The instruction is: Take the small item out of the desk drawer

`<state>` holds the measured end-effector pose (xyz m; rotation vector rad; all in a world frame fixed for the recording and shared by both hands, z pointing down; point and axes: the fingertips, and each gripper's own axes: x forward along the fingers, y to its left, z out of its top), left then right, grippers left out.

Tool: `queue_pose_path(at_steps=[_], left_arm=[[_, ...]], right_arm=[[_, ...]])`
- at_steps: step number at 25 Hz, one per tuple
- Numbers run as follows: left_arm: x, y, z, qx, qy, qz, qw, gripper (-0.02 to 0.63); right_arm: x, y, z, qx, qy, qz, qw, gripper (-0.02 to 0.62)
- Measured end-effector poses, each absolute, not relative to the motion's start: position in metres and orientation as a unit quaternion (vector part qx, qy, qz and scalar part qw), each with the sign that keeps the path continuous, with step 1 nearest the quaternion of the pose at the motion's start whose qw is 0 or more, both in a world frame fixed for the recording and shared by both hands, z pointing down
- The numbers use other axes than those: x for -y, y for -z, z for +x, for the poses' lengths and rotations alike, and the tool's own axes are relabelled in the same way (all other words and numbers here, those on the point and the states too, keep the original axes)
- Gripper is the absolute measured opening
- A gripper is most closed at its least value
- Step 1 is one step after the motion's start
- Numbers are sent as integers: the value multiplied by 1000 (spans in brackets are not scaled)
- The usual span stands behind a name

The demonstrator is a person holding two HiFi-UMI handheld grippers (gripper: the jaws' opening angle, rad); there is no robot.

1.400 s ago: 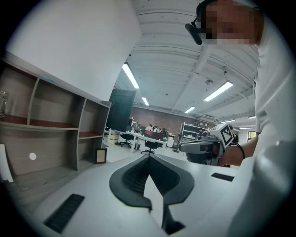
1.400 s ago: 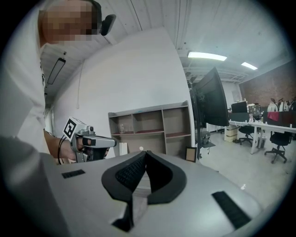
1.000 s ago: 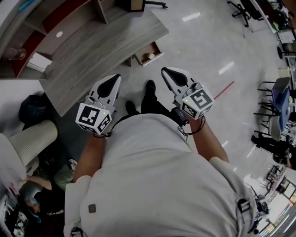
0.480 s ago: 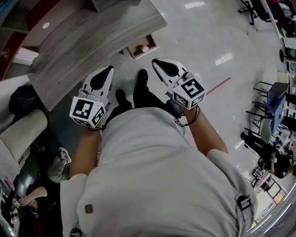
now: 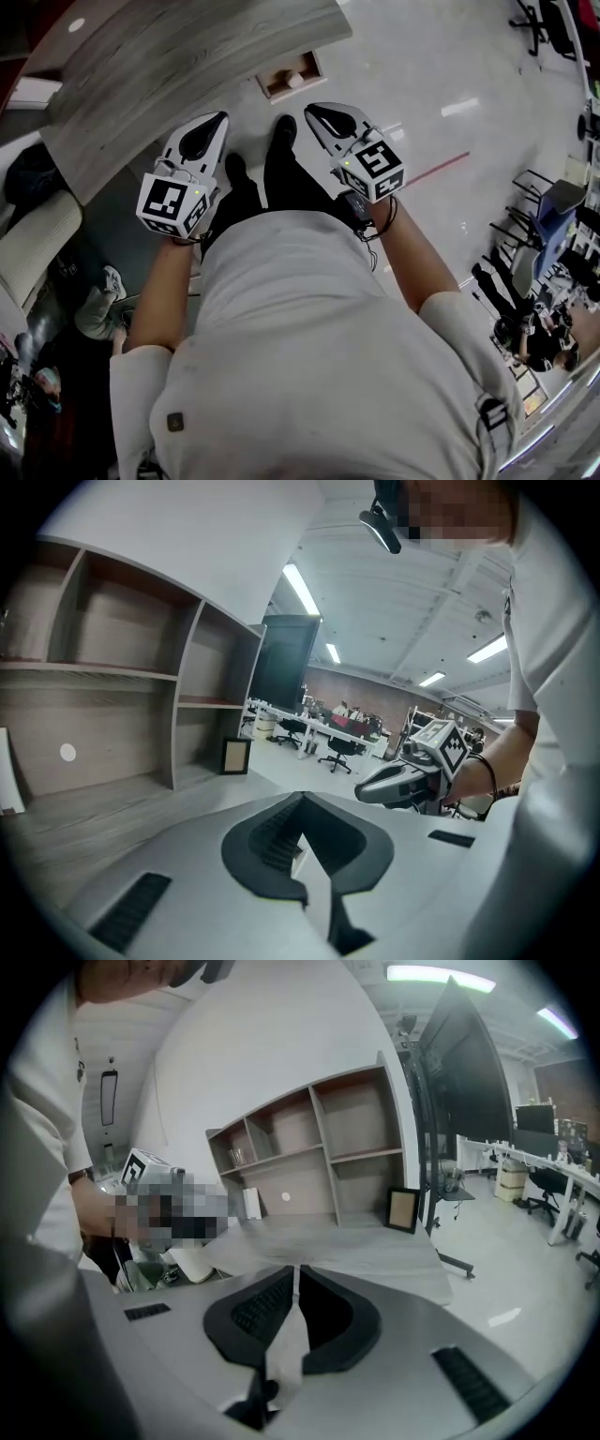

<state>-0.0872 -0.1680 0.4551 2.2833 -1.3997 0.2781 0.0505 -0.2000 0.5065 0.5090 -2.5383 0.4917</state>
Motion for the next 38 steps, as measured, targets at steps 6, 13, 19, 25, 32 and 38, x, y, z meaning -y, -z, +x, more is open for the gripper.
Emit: queue_pose_path(at_steps=[6,13,19,25,32,38], left_arm=[[179,-499,-75,498,-134,822,239,15],[197,-541,-66,496,-146,814,265,15],[213,-578,-62,503,-152,804,278,15],[220,-615,-63,505,-167,795,292,15],[219,-657,-61,494,-169,798,302,15],[221,-685,-59,499,-163,785,329,15]], right_arm=[[222,-554,49,924,-198,182,272,65],[244,-608,54,908,-224,188,301,107],[256,-665,61,888,-239,210,332,154],[260,-729,62,867,-247,211,377,196],[267,-803,54,835,-269,215,428,238],[271,-847,49,815,-268,211,468,252]])
